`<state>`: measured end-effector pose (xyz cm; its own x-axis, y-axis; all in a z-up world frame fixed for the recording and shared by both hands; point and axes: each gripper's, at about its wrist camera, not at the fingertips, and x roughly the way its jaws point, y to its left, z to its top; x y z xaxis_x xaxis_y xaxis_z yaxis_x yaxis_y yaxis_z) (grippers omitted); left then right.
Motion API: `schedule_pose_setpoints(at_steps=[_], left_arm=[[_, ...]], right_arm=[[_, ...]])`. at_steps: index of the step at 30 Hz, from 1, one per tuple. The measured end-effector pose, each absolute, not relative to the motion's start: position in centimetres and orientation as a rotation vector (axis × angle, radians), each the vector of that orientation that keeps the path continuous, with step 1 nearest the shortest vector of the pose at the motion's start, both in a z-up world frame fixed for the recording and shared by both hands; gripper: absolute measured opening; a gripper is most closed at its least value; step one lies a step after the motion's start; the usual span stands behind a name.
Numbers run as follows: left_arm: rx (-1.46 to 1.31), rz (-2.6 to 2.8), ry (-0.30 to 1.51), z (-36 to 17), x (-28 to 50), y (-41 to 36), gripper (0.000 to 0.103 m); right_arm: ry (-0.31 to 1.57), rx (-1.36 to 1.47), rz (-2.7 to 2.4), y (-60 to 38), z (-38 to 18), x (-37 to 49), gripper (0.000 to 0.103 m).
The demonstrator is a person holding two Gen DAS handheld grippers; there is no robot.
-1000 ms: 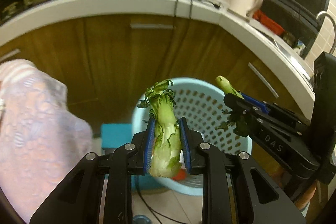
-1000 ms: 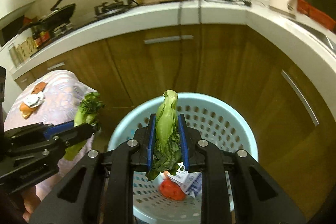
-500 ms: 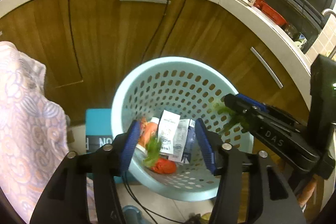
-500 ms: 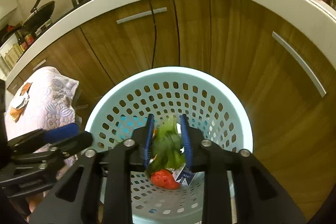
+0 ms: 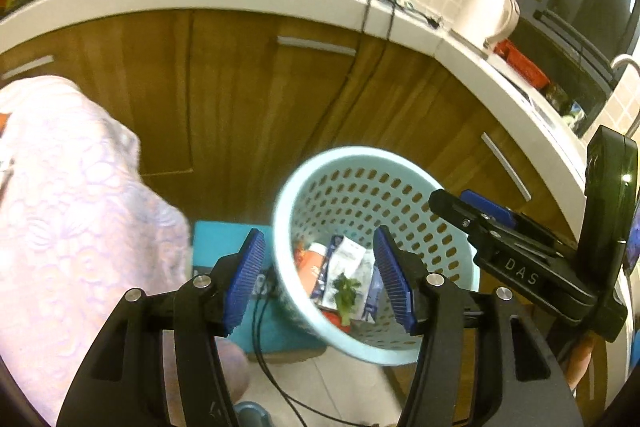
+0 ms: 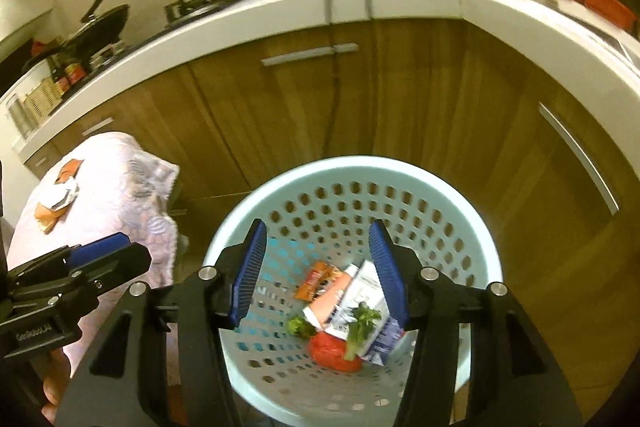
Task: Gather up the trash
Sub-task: 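Carry both bok choy stalks over the basket and open both tools, then move both tools back to the table toward the peels and paper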
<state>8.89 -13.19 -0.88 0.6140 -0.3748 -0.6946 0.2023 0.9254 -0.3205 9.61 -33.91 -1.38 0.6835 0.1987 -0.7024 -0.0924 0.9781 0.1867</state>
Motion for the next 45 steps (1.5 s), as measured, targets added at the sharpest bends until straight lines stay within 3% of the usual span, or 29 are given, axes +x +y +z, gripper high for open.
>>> schedule_pose_setpoints(at_steps=[19, 32, 45], left_arm=[[-0.385, 0.049, 0.650, 4.5, 2.6, 6.8, 0.054], [-0.475, 0.243, 0.638, 2.9, 0.0, 17.5, 0.053], [-0.507, 0.232, 0.703, -0.5, 1.8, 20.6, 0.053]], right_arm=[[0.693, -0.029, 0.426, -17.6, 4.5, 9.4, 0.050], [0.747, -0.105, 0.665, -4.6, 3.7, 10.0, 0.050], [0.804, -0.258, 0.763, 4.7, 0.6, 11.2, 0.050]])
